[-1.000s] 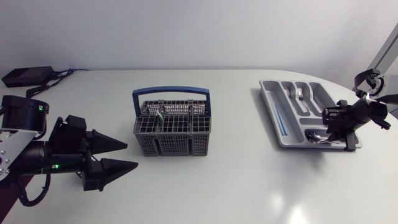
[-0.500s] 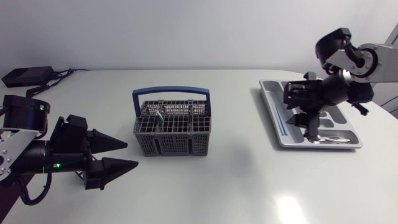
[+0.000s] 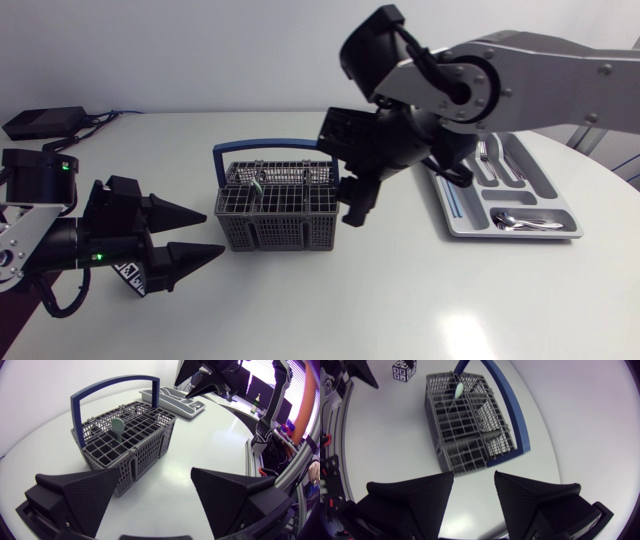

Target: Transfer all utensils from the basket to the drawer tray.

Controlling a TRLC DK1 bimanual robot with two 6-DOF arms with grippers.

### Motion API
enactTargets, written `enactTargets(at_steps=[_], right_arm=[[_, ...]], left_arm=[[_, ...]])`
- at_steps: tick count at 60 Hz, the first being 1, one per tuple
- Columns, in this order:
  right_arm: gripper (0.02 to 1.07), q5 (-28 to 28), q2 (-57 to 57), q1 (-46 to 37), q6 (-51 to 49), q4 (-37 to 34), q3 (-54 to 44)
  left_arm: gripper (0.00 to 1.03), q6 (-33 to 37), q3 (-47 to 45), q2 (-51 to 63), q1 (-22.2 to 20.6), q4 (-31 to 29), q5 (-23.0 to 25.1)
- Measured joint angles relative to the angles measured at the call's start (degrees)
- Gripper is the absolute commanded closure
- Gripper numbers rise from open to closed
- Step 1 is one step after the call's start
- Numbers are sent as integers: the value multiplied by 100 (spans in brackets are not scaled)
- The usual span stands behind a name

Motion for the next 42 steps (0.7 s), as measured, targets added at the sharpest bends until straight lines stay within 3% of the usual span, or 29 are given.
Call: enactTargets(at_steps=[24, 42], right_arm=[[47, 68, 986, 669, 1495, 686, 809], [57, 431, 1646, 1071, 1840, 1132, 1128]], left_arm=[[5, 2, -168, 511, 2, 903, -17], [5, 11, -203, 929, 179, 1410, -17]])
